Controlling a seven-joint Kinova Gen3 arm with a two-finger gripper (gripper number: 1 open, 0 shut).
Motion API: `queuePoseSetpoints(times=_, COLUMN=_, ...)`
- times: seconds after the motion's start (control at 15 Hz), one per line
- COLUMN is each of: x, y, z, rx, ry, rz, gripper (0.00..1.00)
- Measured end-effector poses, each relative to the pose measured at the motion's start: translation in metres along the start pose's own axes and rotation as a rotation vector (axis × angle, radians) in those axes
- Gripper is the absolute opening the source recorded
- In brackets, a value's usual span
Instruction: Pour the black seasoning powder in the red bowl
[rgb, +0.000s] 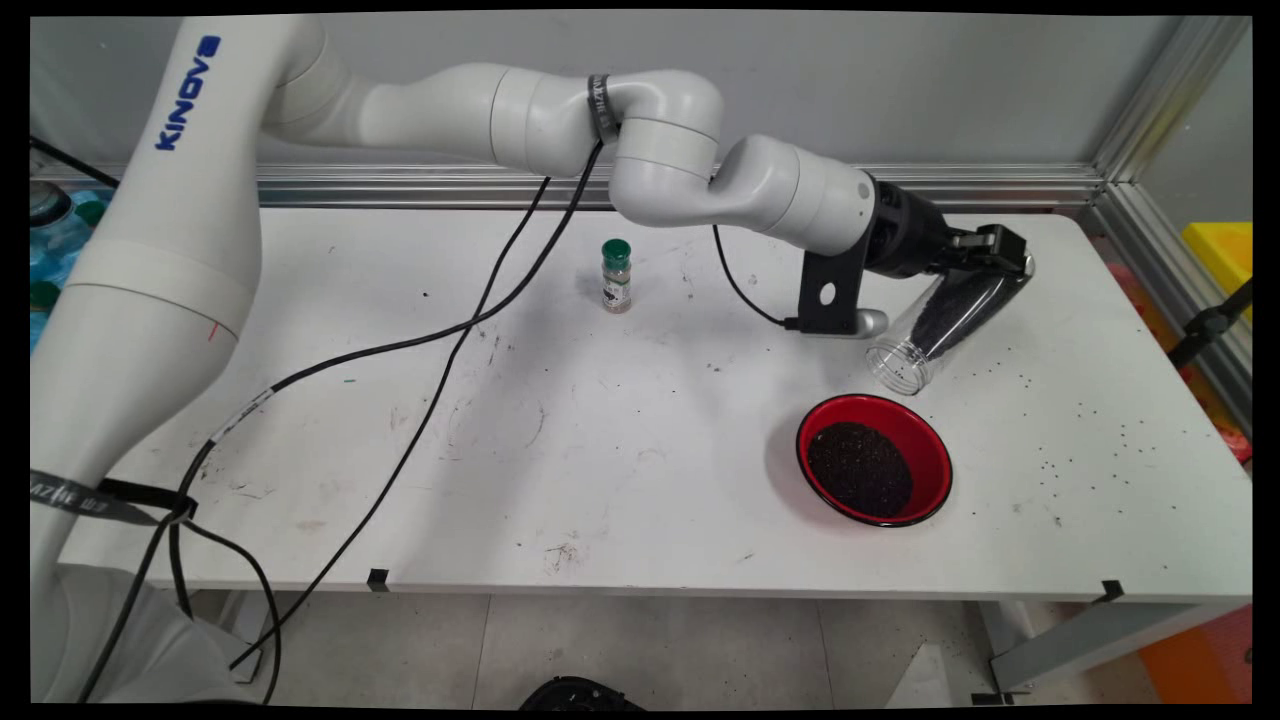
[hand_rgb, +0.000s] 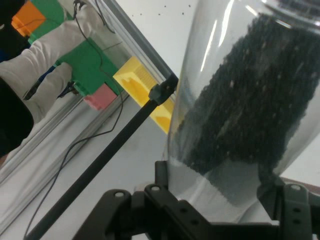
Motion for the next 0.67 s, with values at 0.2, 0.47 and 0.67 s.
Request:
queuePoseSetpoints(times=0.2, x=0.0008, y=-0.0032, z=-0.0012, rx=0.009, ry=-0.011, rz=0.028, gripper=0.00)
queuePoseSetpoints(times=0.47, x=0.0022, y=-0.0069, z=-0.0029, rx=0.019, ry=-0.022, rz=0.059, gripper=0.00)
queuePoseSetpoints(times=0.67, x=0.0033, y=-0.0092, z=-0.0041, rx=0.026, ry=-0.028, rz=0.076, gripper=0.00)
